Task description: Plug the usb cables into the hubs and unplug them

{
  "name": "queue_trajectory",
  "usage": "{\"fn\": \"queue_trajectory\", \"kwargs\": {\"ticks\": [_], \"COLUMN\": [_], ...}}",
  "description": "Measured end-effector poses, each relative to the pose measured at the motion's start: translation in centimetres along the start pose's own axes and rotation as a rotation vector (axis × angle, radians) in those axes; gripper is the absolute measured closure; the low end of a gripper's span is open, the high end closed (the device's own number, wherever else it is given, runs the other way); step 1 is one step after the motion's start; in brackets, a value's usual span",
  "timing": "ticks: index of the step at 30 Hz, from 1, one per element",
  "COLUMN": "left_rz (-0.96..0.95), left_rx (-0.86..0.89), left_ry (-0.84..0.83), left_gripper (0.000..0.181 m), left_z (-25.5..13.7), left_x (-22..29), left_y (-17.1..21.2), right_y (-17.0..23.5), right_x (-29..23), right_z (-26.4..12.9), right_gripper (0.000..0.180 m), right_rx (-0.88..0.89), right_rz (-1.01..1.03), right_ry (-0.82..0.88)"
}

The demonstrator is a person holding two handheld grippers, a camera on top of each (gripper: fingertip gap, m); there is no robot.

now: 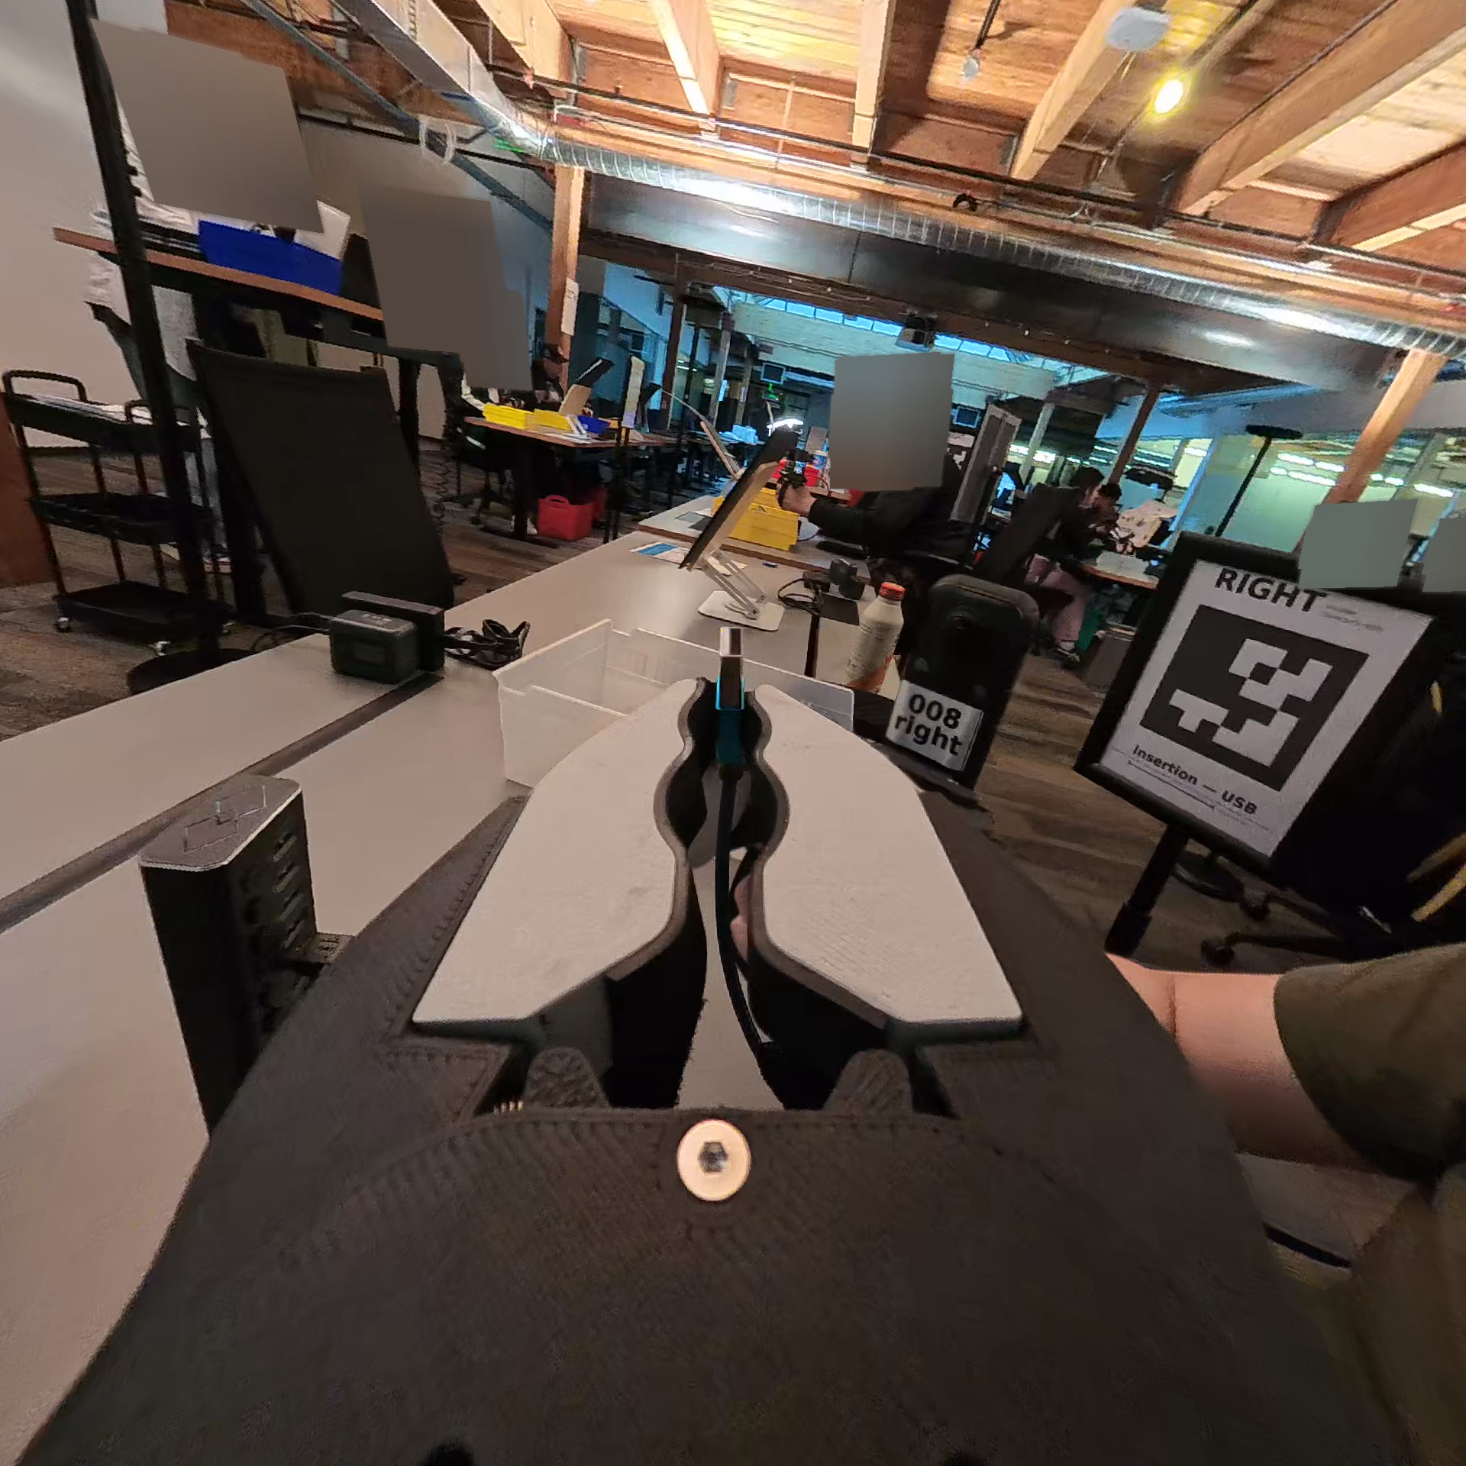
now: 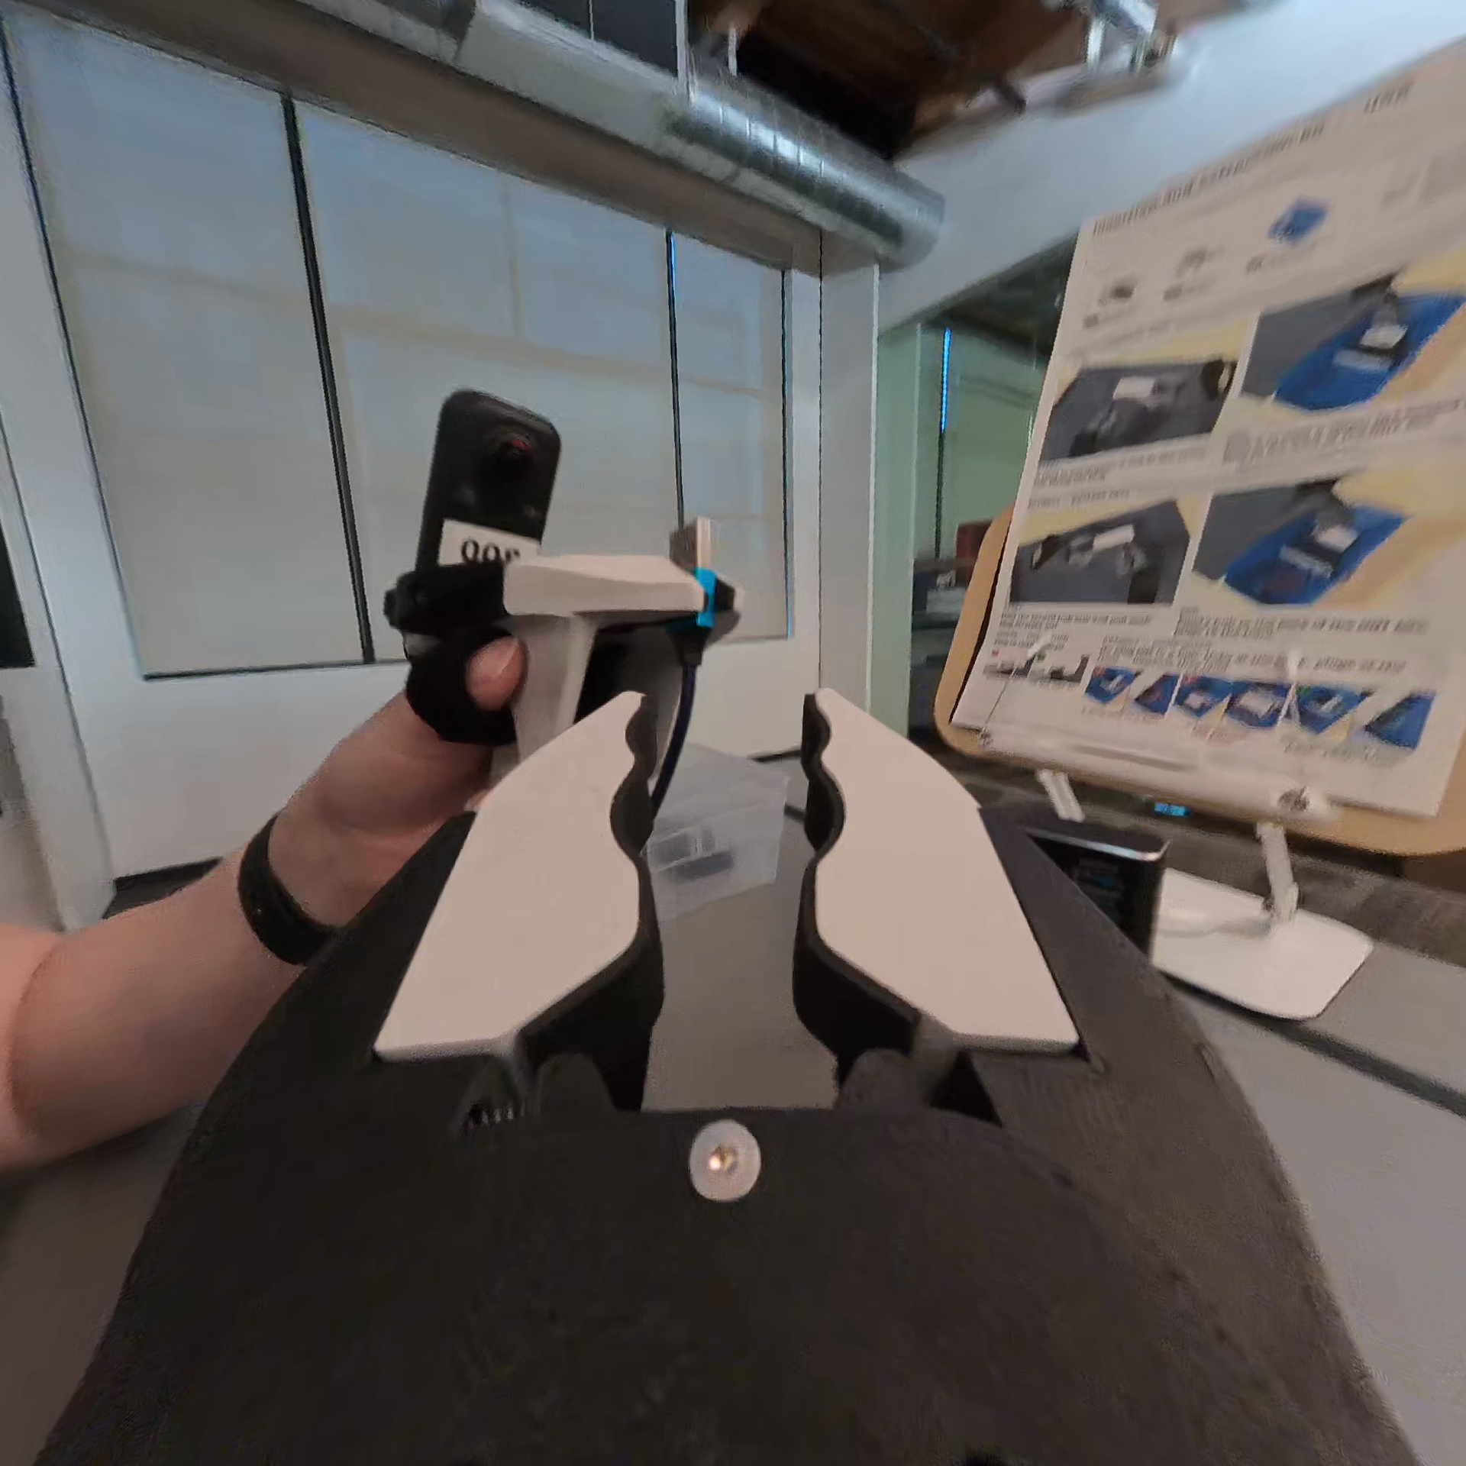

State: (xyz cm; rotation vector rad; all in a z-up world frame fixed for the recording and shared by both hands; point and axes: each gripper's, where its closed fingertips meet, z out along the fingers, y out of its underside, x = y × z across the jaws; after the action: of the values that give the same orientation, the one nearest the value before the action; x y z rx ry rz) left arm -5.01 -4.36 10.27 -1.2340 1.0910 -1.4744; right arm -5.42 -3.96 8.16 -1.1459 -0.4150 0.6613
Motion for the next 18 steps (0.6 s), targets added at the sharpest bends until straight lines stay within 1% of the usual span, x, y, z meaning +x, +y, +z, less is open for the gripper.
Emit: {"fn": "queue_trajectory", "kwargs": {"ticks": [2, 3, 4, 5, 7, 9, 11, 12, 14, 15, 16, 18], "left_rz": [0.006, 0.004, -0.004, -0.011, 0.007, 0.093, 0.235, 0.299, 0.344, 0.337, 0.331, 0.342], "left_rx": [-0.009, -0.009, -0.017, -0.038, -0.086, -0.099, -0.155, -0.195, -0.270, -0.303, -0.330, -0.372], "left_ry": [-0.005, 0.005, 0.025, 0.049, 0.070, 0.020, -0.047, -0.055, 0.010, 0.062, 0.089, 0.084], "left_gripper": [0.176, 0.176, 0.176, 0.176, 0.175, 0.151, 0.139, 0.135, 0.139, 0.144, 0.146, 0.148], "left_z": [0.2, 0.4, 0.4, 0.5, 0.1, -0.7, -1.6, -2.0, -2.4, -2.6, -2.7, -2.7], "left_x": [-0.1, 0.1, 0.3, 0.5, 0.4, -0.6, -1.5, -1.5, -0.3, 0.5, 1.0, 0.8], "left_y": [0.3, 0.5, 0.6, 0.8, 1.0, 0.4, 0.1, 0.3, 1.1, 1.6, 2.0, 2.8], "right_y": [1.2, 1.6, 1.7, 1.8, 2.1, 2.1, 2.4, 2.7, 3.1, 3.3, 3.3, 3.6], "right_x": [-0.9, -1.5, -1.4, -1.0, -0.9, -0.7, -0.5, -0.7, -0.9, -1.1, -1.2, -1.4], "right_z": [0.8, 1.0, 1.1, 0.9, 0.5, -0.1, -0.7, -0.9, -1.1, -1.1, -1.1, -1.1], "right_gripper": [0.147, 0.158, 0.171, 0.176, 0.176, 0.177, 0.177, 0.177, 0.177, 0.177, 0.177, 0.177], "right_rx": [-0.051, -0.064, -0.063, -0.066, -0.130, -0.171, -0.229, -0.264, -0.314, -0.330, -0.337, -0.342], "right_rz": [0.012, 0.008, -0.012, -0.050, -0.040, -0.041, -0.121, -0.168, -0.253, -0.285, -0.307, -0.351], "right_ry": [-0.043, -0.072, -0.048, -0.021, -0.037, -0.039, -0.025, -0.026, -0.023, -0.022, -0.020, -0.030]}}
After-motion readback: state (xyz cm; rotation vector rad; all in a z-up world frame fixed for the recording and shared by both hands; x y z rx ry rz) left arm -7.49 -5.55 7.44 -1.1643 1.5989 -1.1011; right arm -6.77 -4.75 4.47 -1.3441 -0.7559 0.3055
